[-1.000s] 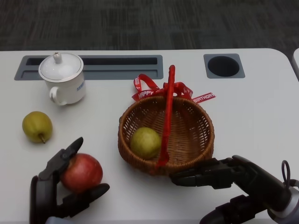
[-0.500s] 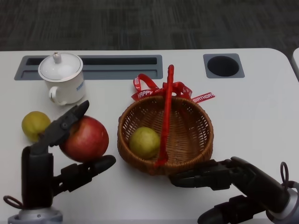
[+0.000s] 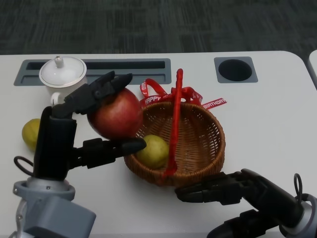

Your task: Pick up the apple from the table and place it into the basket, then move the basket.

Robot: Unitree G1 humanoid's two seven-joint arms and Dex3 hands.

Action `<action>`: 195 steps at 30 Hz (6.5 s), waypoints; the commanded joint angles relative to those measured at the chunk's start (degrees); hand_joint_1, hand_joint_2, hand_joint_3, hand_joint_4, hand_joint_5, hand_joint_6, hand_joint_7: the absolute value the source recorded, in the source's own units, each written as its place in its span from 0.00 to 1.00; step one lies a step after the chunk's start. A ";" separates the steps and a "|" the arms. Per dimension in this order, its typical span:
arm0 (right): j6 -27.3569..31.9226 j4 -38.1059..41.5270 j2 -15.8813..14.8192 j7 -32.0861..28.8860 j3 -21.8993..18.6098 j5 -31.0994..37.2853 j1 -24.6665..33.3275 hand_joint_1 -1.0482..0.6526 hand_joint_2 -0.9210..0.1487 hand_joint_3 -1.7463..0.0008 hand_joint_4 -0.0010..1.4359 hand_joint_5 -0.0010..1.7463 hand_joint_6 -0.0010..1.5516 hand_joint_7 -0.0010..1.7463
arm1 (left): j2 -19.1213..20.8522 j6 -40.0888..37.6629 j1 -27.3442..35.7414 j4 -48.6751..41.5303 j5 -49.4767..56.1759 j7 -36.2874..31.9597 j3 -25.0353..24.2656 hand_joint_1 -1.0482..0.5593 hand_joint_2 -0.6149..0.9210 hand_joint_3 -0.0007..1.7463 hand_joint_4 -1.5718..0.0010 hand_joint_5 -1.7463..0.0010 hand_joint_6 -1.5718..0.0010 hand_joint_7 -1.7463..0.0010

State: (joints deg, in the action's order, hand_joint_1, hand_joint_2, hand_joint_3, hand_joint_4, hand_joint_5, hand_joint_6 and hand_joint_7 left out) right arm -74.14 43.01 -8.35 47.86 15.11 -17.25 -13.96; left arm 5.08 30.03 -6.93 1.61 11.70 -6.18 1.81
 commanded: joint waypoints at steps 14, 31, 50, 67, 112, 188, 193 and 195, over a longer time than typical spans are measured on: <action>0.50 -2.08 -0.37 -1.35 0.61 0.59 1.82 0.40 0.00 0.95 0.49 0.00 0.42 0.00 | -2.14 3.24 -16.09 -27.62 -1.83 5.70 3.60 0.53 0.95 0.00 0.19 1.00 0.30 0.99; -0.38 -1.83 -0.91 -3.10 0.51 1.05 2.35 0.40 0.00 0.95 0.50 0.00 0.44 0.01 | 2.06 2.93 -23.20 -42.03 0.30 13.41 6.81 0.22 0.88 0.00 0.80 1.00 0.75 0.99; -6.04 1.77 -4.75 -4.28 -3.25 0.31 -4.53 0.40 0.00 0.96 0.54 0.01 0.49 0.02 | 4.29 -3.08 -11.34 -16.91 -1.90 14.64 4.50 0.35 0.91 0.01 0.70 0.99 0.65 0.99; -12.69 11.73 -13.76 -3.69 -2.12 3.54 -24.17 0.34 0.03 1.00 0.58 0.01 0.51 0.01 | 10.73 -5.94 9.64 7.24 -4.91 17.59 -0.94 0.40 0.92 0.00 0.62 0.98 0.60 0.99; 14.31 31.97 -4.01 -53.26 24.44 67.69 -39.94 0.32 0.04 1.00 0.61 0.00 0.50 0.00 | 5.01 4.39 12.88 5.77 -5.66 13.03 -3.70 0.42 0.91 0.00 0.52 0.99 0.56 1.00; 44.62 35.45 -3.45 -47.37 10.55 57.46 -50.88 0.07 0.07 1.00 0.17 0.00 0.17 0.00 | 6.20 10.40 21.76 13.21 -6.68 11.90 -6.56 0.40 0.90 0.00 0.41 0.99 0.46 0.99; 43.36 34.99 -5.60 -46.62 10.93 57.60 -50.32 0.06 0.08 1.00 0.18 0.00 0.16 0.00 | 6.48 10.72 21.61 13.43 -7.09 12.08 -6.58 0.40 0.90 0.00 0.40 0.98 0.45 0.99; 42.38 34.68 -6.94 -46.44 11.36 57.89 -50.01 0.05 0.07 1.00 0.18 0.00 0.15 0.00 | 6.62 10.72 21.47 13.54 -7.05 12.01 -6.70 0.40 0.90 0.00 0.39 0.98 0.44 0.99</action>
State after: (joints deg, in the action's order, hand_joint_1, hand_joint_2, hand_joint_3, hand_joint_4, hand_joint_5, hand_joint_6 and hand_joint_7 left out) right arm -30.95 78.46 -13.51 1.06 26.22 40.87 -63.88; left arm 10.92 40.33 14.81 14.85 5.35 5.37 -4.32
